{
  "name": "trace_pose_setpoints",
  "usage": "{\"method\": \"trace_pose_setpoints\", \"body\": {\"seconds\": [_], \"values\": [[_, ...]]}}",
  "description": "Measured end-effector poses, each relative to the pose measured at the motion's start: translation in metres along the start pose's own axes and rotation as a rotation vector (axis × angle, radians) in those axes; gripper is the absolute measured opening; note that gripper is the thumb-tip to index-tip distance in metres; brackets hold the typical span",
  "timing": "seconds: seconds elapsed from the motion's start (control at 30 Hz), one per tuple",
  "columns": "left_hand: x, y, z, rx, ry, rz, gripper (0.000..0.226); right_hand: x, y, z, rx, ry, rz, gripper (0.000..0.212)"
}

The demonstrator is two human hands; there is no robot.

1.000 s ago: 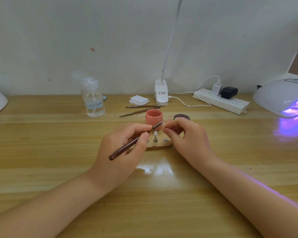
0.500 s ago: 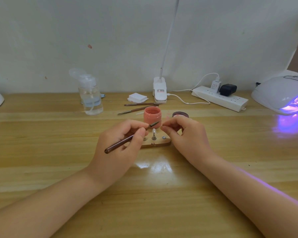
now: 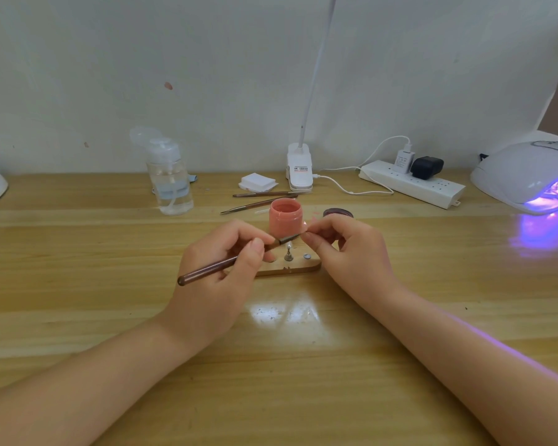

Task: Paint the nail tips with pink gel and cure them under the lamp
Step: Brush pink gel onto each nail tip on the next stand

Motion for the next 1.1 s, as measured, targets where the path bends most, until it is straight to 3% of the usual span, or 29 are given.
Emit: {"method": "trace_pose_setpoints", "body": {"seconds": [1.1], "values": [[0.0024,-0.0035,0.0062,-0.061,0.011,-0.012,0.016,0.0017,-0.0005,0.0038,-0.044,-0.003,0.012,0.005]]}}
Point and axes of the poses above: each hand's wrist, its own y-axis away from the middle knuckle, its own x-axis out of the palm, z = x × y, the point moved 10 cm from there along -y, towards the middle knuckle, and after that the axes turned 6 degrees about -x, right-handed, at the moved point
